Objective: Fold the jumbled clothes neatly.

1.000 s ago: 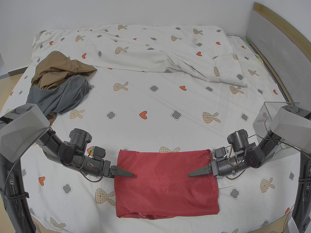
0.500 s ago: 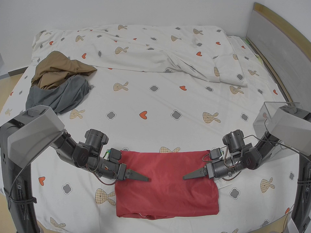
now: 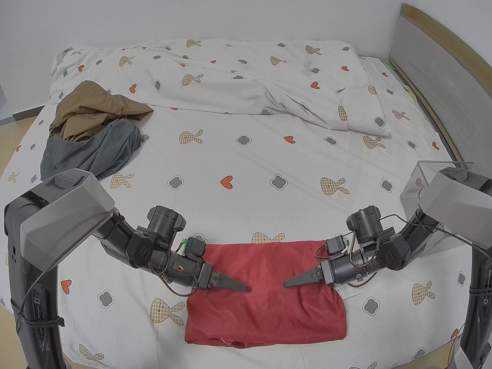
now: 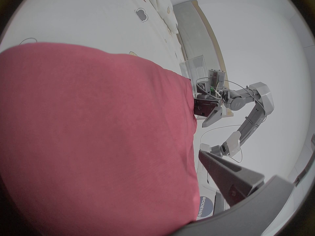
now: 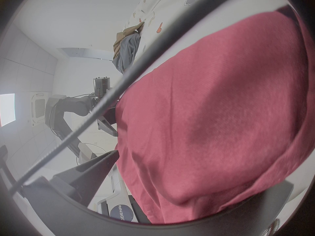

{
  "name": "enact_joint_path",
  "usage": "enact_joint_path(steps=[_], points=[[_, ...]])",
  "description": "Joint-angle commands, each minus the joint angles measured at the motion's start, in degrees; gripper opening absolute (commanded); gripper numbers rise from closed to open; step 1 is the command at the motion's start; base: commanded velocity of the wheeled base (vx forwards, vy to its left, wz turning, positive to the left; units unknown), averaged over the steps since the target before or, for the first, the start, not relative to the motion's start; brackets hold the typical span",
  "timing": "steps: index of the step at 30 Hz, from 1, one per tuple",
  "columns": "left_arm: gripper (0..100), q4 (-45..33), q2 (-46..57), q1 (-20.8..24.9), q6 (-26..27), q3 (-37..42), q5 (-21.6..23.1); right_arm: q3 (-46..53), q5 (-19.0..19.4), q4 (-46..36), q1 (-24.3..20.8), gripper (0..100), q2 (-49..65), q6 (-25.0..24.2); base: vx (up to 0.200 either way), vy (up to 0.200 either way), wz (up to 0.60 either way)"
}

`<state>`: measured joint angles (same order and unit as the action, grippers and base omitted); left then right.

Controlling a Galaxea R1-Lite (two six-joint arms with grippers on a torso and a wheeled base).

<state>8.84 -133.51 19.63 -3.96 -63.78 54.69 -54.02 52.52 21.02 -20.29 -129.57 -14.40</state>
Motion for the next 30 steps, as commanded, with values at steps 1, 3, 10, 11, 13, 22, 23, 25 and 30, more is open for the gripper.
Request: enact_joint_path(steps=[1, 3, 10, 11, 13, 22, 23, 25, 30], points=[[100, 0.0, -0.5, 0.1, 0.0, -0.4, 0.0, -0.1, -0.1, 0.0, -1.2, 100, 0.0, 0.0, 0.0, 0.0, 0.0], [100, 0.0, -0.5, 0.1, 0.0, -0.6, 0.0, -0.4, -0.1, -0.1, -1.3, 100, 0.0, 0.1, 0.0, 0.0, 0.0], [100, -0.1, -0.6, 0.1, -0.3, -0.9, 0.0, -0.4, -0.5, -0.3, -1.8, 100, 0.0, 0.1, 0.0, 0.0, 0.0], [100, -0.1, -0.6, 0.1, -0.3, -0.9, 0.0, -0.4, -0.5, -0.3, -1.8, 100, 0.0, 0.1, 0.0, 0.0, 0.0], [100, -0.1, -0.6, 0.1, -0.3, -0.8, 0.0, -0.2, -0.5, -0.3, -2.0, 100, 0.0, 0.2, 0.0, 0.0, 0.0], [100, -0.7, -0.7, 0.1, -0.3, -1.3, 0.0, -0.1, -0.7, -0.5, -2.5, 100, 0.0, 0.2, 0.0, 0.0, 0.0], [100, -0.8, -0.7, 0.1, -0.3, -1.3, 0.0, -0.1, -0.7, -0.5, -2.5, 100, 0.0, 0.2, 0.0, 0.0, 0.0], [100, -0.8, -0.6, 0.2, -0.3, -1.2, 0.0, 0.1, -0.6, -0.5, -2.4, 100, 0.1, 0.2, 0.0, 0.0, 0.0], [100, -0.8, -0.6, 0.2, -0.3, -1.2, 0.0, 0.3, -0.6, -0.5, -2.3, 100, 0.1, 0.2, 0.0, 0.0, 0.0]])
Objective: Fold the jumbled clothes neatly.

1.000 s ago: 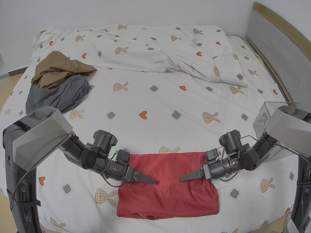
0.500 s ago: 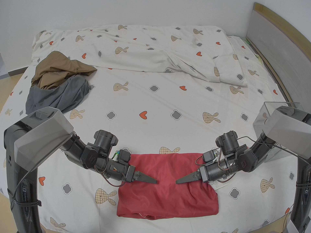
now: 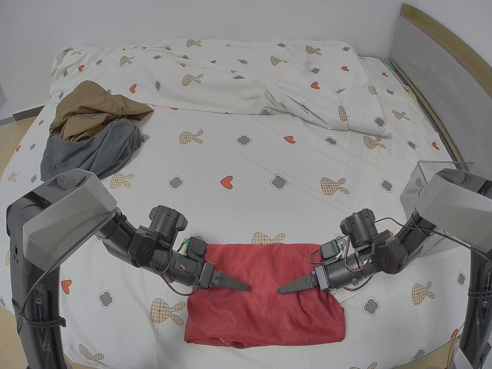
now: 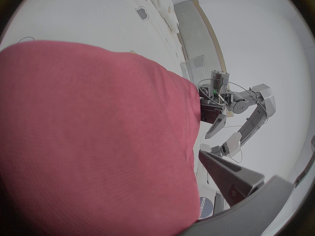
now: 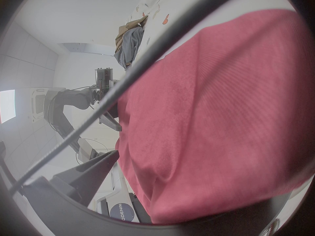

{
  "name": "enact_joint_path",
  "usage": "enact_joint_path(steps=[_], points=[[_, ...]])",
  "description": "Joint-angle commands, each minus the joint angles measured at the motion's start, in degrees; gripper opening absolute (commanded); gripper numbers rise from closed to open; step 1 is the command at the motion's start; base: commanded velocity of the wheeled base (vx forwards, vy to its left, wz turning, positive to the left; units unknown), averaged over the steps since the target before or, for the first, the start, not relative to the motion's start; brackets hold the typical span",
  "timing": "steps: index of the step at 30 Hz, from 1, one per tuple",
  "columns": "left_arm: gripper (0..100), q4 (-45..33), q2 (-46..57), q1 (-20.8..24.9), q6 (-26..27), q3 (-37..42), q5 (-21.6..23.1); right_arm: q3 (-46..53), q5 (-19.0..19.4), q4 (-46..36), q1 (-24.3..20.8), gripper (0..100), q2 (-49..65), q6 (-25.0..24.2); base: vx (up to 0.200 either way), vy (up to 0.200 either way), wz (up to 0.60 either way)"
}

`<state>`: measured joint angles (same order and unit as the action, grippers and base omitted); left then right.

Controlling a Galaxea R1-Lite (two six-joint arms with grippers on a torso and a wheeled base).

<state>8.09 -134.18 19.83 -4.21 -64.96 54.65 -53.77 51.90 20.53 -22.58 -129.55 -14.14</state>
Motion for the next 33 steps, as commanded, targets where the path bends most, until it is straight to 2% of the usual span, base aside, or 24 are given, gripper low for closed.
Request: enact_joint_path(steps=[1, 2, 3, 22, 30, 33], points=[[100, 0.0, 0.1, 0.0, 0.0, 0.0, 0.0, 0.1, 0.0, 0.0, 0.0, 100, 0.1, 0.1, 0.0, 0.0, 0.0], [100, 0.0, 0.0, 0.0, 0.0, 0.0, 0.0, 0.2, 0.0, 0.0, 0.0, 100, 0.1, 0.2, 0.0, 0.0, 0.0], [0, 0.0, 0.0, 0.0, 0.0, 0.0, 0.0, 0.2, 0.0, 0.0, -0.1, 0, 0.1, 0.1, 0.0, 0.0, 0.0], [0, -0.3, 0.2, 0.2, -1.7, -1.0, 0.0, -0.2, 0.3, 0.2, 0.3, 0, 0.2, -0.3, 0.0, 0.0, 0.0], [0, -12.0, 6.4, 0.6, -2.6, -5.3, 0.0, -0.2, 0.2, 0.1, 0.5, 0, 4.6, -1.2, 0.0, 0.0, 0.0], [0, -17.6, 10.2, 0.6, -2.6, -8.1, 0.0, 0.2, 0.2, 0.1, 0.3, 0, 7.3, -4.6, 0.0, 0.0, 0.0]])
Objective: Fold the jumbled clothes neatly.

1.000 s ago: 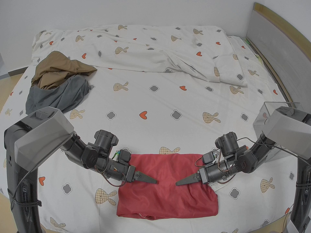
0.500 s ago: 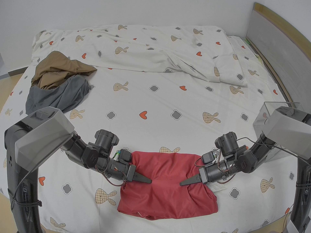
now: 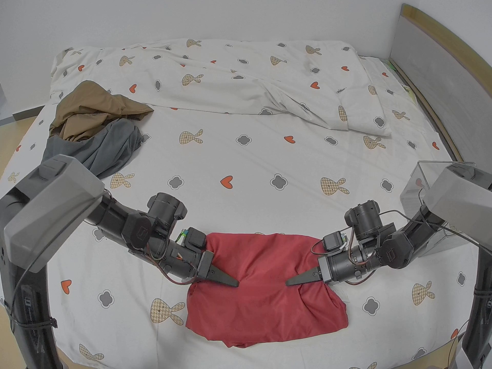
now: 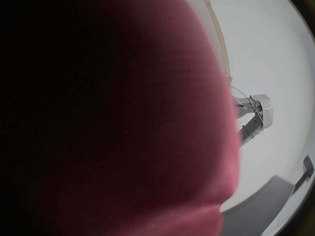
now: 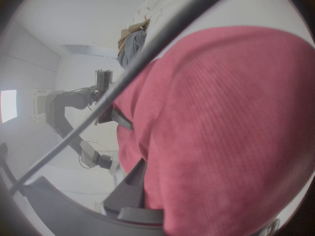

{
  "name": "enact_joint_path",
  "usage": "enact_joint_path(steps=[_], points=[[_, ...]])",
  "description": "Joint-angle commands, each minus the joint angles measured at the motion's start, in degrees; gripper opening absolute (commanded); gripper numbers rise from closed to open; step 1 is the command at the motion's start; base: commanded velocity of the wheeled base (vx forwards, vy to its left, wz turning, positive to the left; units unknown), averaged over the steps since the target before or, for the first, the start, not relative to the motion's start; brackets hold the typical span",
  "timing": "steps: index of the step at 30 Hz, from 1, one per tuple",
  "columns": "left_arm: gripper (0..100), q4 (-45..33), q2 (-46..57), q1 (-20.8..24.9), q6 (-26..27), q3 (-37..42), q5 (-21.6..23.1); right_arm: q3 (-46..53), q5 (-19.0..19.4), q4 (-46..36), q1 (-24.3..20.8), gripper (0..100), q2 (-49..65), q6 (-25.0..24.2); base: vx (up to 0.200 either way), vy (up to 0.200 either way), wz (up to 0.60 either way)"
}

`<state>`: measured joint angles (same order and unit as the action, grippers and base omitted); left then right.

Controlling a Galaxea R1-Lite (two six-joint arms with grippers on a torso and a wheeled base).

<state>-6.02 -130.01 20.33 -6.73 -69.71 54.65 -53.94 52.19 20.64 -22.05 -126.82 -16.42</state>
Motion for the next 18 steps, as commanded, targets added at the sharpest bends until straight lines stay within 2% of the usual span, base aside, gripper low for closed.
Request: enact_joint_path(steps=[1, 13, 18], points=[[0, -4.3, 6.6, 0.1, 0.0, -3.6, 0.0, 0.4, -0.1, 0.0, -0.3, 0, 5.3, -2.7, 0.0, 0.0, 0.0], [0, -5.3, 6.2, 0.2, 0.0, -4.5, 0.0, 0.4, -0.3, -0.1, 0.0, 0, 6.5, -3.1, 0.0, 0.0, 0.0], [0, -4.9, 0.6, 0.1, 0.1, -9.1, 0.0, -3.7, -0.3, 0.0, 0.8, 0, 3.5, -2.9, 0.0, 0.0, 0.0]])
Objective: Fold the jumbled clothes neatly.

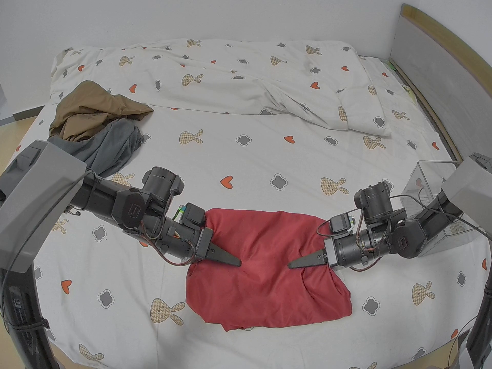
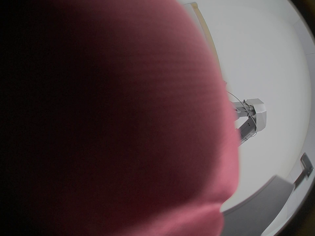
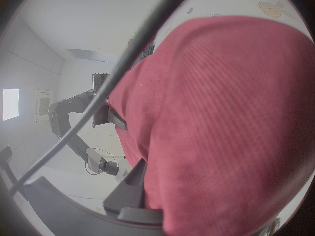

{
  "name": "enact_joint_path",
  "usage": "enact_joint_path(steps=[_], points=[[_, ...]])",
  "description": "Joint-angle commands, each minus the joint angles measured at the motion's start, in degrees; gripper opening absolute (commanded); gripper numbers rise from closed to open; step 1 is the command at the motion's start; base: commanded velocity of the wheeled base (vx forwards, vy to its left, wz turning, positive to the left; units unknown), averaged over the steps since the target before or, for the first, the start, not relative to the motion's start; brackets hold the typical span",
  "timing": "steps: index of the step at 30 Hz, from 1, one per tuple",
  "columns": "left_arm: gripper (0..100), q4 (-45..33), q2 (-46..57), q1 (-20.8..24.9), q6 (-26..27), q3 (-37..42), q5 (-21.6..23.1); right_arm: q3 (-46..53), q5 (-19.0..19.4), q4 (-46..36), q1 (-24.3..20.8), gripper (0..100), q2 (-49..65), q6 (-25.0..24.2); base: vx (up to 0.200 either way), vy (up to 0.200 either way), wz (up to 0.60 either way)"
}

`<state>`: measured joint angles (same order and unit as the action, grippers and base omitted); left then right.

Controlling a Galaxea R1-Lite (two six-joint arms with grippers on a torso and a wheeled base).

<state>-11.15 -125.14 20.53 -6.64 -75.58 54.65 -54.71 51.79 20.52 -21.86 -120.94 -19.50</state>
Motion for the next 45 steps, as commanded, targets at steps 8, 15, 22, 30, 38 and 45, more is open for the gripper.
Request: enact_joint_path(steps=[8, 15, 22, 30, 38, 45], points=[[0, 0.1, -11.8, -0.9, 0.0, -9.8, 0.0, -9.1, 0.1, 0.3, 1.3, 0, -10.6, 0.3, 0.0, 0.0, 0.0], [0, 0.1, -13.1, -2.0, 0.3, -10.2, -0.1, -9.7, 0.1, 0.6, 2.9, 0, -12.2, 0.5, 0.0, 0.0, 0.0], [100, 0.1, -12.3, -3.3, 0.4, -9.1, -0.2, -8.7, 0.3, 0.7, 5.1, 100, -11.7, 1.0, 0.0, 0.0, 0.0], [100, 0.4, -11.7, -3.7, 1.5, -5.8, -0.2, -7.0, 0.6, 0.8, 5.4, 100, -11.9, 2.6, 0.0, 0.0, 0.0], [100, 2.5, -10.9, -4.4, 2.7, -2.6, -0.4, -5.2, 0.5, 0.8, 5.7, 100, -12.2, 7.6, 0.0, 0.0, 0.0], [100, 2.5, -9.7, -7.1, 3.0, -0.7, -0.6, -3.7, 0.6, 0.8, 8.1, 100, -10.7, 8.2, 0.0, 0.0, 0.0]])
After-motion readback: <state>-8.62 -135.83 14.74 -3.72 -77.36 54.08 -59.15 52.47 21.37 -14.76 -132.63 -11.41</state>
